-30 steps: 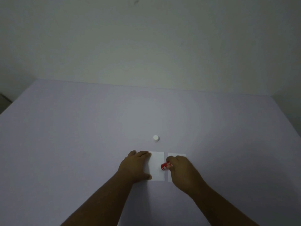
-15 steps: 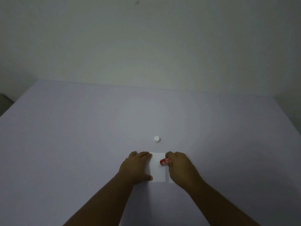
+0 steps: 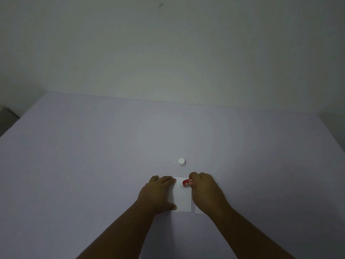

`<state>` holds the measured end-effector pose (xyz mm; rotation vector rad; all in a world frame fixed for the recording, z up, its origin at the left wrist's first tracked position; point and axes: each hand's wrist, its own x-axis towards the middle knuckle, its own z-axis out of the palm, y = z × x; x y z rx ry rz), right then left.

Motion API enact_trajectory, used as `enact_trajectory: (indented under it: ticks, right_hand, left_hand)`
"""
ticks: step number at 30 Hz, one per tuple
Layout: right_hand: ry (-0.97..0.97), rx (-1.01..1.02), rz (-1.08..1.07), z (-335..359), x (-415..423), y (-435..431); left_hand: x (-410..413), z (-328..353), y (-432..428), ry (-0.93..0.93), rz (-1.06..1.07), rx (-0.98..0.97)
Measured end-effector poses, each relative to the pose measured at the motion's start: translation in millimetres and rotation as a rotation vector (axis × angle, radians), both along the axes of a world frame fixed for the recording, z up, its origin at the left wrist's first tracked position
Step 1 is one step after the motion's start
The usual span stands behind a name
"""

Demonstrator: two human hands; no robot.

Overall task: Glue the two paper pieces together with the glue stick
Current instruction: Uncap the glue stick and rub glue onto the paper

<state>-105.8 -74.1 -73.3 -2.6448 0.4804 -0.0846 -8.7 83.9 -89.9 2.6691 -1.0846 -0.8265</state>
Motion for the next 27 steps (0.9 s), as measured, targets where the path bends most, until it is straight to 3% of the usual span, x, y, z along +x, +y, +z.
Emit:
enact_trajectory:
  ticks: [7, 14, 18, 21, 23, 25, 27]
  right_hand:
    - [0.085, 0.051, 0.057, -4, -28, 14]
    - [0.038, 0.049, -0.102, 6, -7, -9]
    - [-0.03, 0.42, -0.368, 19, -8, -23]
    - [-0.156, 1.161, -0.688, 25, -14, -36]
    - [-0.204, 1.479, -0.749, 28, -17, -42]
    - [-0.197, 1.521, -0.677, 26, -14, -46]
    - [-0.193, 1.416, -0.572, 24, -6, -48]
  left_hand:
    - [0, 0, 0, 0.001, 0.006, -0.006]
    - [1, 3, 0, 0.013, 0.005, 0.004]
    - [2, 0, 1, 0.0, -0.009, 0.007]
    - [3, -1, 1, 0.004, 0.0, 0.005]
    - [3, 0, 1, 0.012, 0.02, 0.006]
    - [2, 0, 1, 0.015, 0.028, 0.003]
    - [2, -1, 1, 0.016, 0.031, 0.0]
